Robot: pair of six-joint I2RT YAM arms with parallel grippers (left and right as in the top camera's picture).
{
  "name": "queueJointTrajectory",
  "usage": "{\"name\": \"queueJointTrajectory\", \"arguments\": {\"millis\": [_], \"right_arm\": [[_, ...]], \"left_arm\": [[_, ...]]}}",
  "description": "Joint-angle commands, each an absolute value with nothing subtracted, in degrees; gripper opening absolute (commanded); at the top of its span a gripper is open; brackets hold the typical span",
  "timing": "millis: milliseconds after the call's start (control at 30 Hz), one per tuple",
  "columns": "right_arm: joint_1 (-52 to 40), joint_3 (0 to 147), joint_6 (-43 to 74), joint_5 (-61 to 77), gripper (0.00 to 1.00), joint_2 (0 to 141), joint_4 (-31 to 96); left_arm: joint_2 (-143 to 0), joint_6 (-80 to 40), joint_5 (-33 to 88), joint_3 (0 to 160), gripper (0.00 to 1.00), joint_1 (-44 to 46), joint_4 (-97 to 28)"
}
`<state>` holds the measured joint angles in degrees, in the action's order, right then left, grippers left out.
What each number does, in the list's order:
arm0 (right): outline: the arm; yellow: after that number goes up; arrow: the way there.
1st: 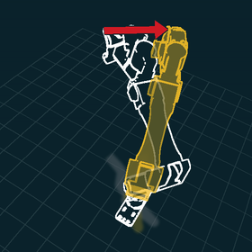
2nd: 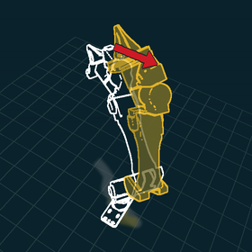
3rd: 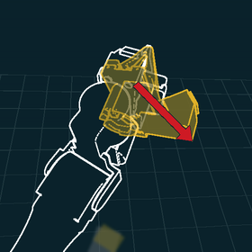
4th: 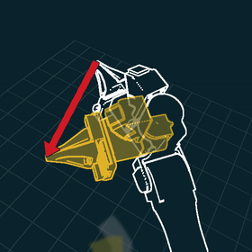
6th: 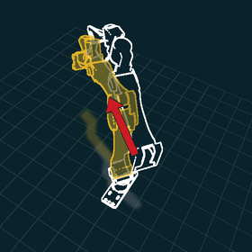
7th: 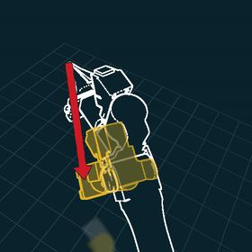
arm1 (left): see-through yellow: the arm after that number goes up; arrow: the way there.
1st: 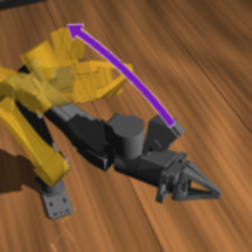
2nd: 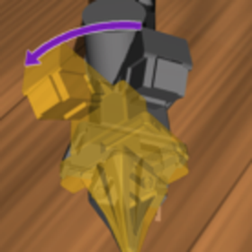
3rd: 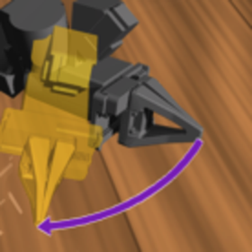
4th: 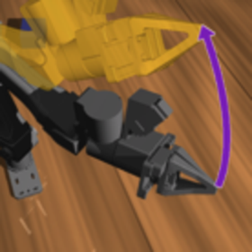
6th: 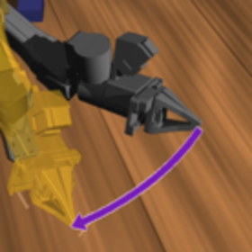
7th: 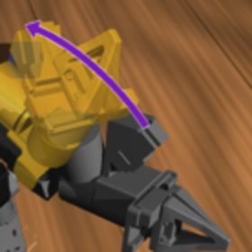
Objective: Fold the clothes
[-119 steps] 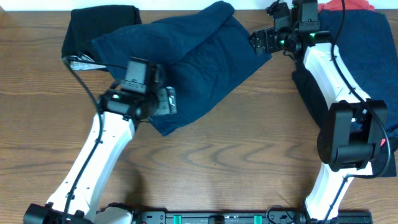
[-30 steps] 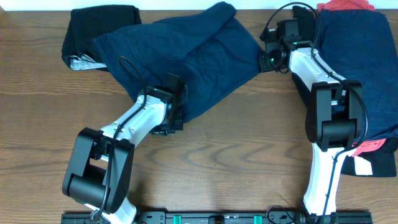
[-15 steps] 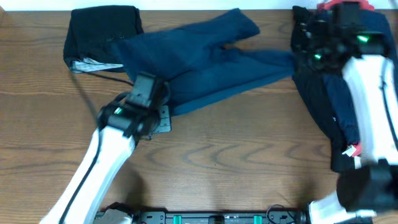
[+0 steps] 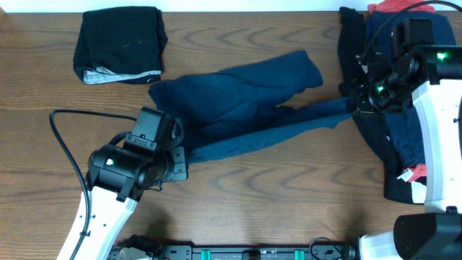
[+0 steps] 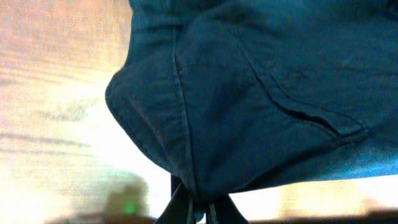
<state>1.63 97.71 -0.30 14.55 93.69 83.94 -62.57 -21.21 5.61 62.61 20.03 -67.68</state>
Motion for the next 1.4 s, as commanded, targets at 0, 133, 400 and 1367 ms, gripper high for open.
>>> {"name": "queueJointTrajectory", "arguments": {"millis": [0, 133, 400, 1367], "right_arm": [[1.6, 97.5, -1.4, 12.1, 0.01, 93.3, 84.6], [1.0, 97.5, -2.9, 12.0, 0.01, 92.6, 86.7], [-0.4, 91.7, -4.3, 11.8, 0.22, 92.6, 87.0], [-4.6, 82.5, -4.4, 19.5, 0.5, 94.4, 50.0]], "left_arm": [[-62.0, -23.4, 3.0, 63.4, 0.06, 19.6, -69.8], [-60.7, -25.0, 3.0, 63.4, 0.06, 19.6, -71.7], [-61.4, -25.8, 3.9, 63.2, 0.06, 19.7, -75.3], [-71.6, -19.9, -0.7, 63.2, 0.83, 18.5, -45.6]]}}
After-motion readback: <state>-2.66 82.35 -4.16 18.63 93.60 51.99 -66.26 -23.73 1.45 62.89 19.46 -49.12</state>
